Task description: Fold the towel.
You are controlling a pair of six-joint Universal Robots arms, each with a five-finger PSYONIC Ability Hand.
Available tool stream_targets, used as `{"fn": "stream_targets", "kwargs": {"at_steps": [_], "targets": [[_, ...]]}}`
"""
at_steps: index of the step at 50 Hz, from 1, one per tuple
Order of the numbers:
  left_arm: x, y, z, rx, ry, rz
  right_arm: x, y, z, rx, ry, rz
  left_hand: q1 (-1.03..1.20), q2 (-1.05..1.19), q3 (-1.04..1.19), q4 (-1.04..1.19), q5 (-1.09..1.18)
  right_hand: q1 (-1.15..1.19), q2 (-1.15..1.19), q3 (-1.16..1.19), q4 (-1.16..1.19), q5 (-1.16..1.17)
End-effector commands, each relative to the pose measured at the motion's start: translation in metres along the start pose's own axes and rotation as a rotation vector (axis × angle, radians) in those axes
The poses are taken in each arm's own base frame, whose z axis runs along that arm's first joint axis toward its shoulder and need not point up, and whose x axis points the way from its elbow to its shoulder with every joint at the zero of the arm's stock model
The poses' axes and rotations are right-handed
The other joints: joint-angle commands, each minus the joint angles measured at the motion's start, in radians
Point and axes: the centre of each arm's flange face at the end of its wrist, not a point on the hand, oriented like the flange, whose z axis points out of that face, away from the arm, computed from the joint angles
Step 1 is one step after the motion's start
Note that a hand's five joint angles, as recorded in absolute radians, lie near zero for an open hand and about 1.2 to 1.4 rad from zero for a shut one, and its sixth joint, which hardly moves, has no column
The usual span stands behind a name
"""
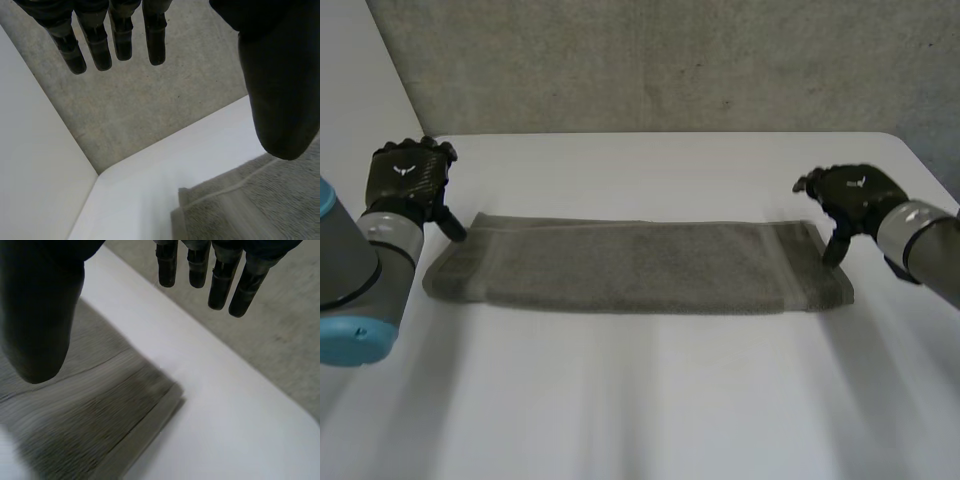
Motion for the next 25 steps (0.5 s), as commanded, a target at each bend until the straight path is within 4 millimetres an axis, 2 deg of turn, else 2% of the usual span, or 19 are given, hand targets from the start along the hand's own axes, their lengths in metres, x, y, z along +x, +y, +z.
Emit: {"fn": "stream_targets", "kwargs": {"at_steps": [1,6,10,17,19,20,22,23,25], "targets": [[0.006,0.014,-0.012,-0.033,0.017,-0.012,-0.019,0.031,-0.006,-0.072,-0.058,0.001,-0.064,-0.052,-0.057,-0.058,-0.026,-0.058,-0.067,-0.066,-0.079,-0.060],[0.007,0.025,-0.014,-0.055,0.018,-0.011,-0.023,0.046,0.000,-0.071,-0.070,-0.055,-0.064,-0.052,-0.057,-0.058,-0.026,-0.058,-0.067,-0.066,-0.079,-0.060],[0.007,0.031,-0.013,-0.046,0.013,-0.013,-0.017,0.064,0.010,-0.107,-0.063,-0.079,-0.064,-0.052,-0.057,-0.058,-0.026,0.063,0.055,0.056,0.042,0.062],[0.006,0.032,-0.013,-0.030,0.004,-0.014,-0.009,0.077,0.016,-0.130,-0.046,-0.072,-0.064,-0.052,-0.057,-0.058,-0.026,0.219,0.211,0.212,0.198,0.218],[0.005,0.031,-0.013,-0.018,0.000,-0.015,-0.007,0.081,0.021,-0.124,-0.038,-0.073,-0.064,-0.052,-0.057,-0.058,-0.026,0.374,0.366,0.366,0.353,0.372],[0.005,0.031,-0.013,-0.018,0.000,-0.015,-0.007,0.081,0.021,-0.124,-0.038,-0.073,-0.064,-0.052,-0.057,-0.058,-0.026,0.375,0.366,0.367,0.354,0.373],[0.005,0.031,-0.014,-0.013,-0.001,-0.015,-0.007,0.084,0.025,-0.109,-0.031,-0.078,-0.064,-0.052,-0.057,-0.058,-0.026,0.576,0.568,0.569,0.555,0.575],[0.005,0.031,-0.014,-0.013,-0.001,-0.015,-0.007,0.084,0.025,-0.109,-0.031,-0.078,-0.064,-0.052,-0.057,-0.058,-0.026,0.577,0.569,0.570,0.556,0.576],[0.005,0.031,-0.014,-0.010,-0.002,-0.015,-0.005,0.086,0.028,-0.105,-0.026,-0.076,-0.064,-0.052,-0.057,-0.058,-0.026,0.881,0.873,0.873,0.860,0.879]]}}
